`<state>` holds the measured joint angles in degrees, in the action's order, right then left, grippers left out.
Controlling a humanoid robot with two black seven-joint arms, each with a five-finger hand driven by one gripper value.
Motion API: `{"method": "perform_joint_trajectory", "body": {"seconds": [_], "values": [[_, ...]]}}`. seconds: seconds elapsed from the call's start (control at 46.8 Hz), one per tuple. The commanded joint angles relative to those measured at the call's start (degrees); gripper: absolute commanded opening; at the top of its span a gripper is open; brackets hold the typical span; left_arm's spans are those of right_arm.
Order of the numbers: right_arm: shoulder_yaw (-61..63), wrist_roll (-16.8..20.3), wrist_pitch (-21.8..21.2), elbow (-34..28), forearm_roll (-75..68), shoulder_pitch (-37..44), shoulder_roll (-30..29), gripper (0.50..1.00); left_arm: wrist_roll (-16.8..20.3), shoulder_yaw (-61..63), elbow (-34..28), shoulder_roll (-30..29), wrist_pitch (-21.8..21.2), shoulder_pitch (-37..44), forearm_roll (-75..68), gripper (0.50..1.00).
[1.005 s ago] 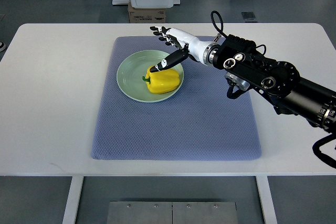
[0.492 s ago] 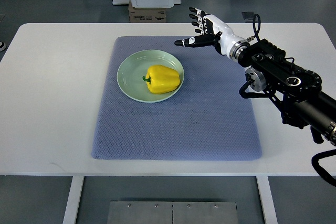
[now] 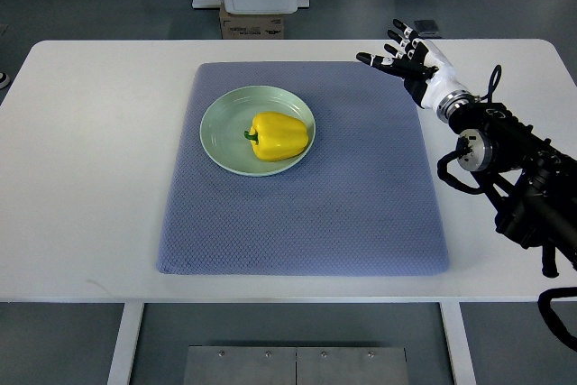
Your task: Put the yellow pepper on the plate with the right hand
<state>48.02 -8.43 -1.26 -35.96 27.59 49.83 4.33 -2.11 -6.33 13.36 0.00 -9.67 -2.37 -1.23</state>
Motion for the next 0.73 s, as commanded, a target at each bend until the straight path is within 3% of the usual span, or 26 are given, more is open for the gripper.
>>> {"method": "perform_joint_trajectory", "body": {"seconds": [0.0, 0.706], "values": [[1.5, 0.1, -0.1, -0.2, -0.1, -1.1, 0.1, 1.0, 0.0, 0.0, 0.0, 0.0, 0.0, 0.0, 0.0, 1.0], [15.0, 0.4, -0.9, -1.2, -0.6, -7.8, 1.5, 1.0, 0.0, 0.0, 0.0, 0.0, 0.0, 0.0, 0.0, 1.0]]}}
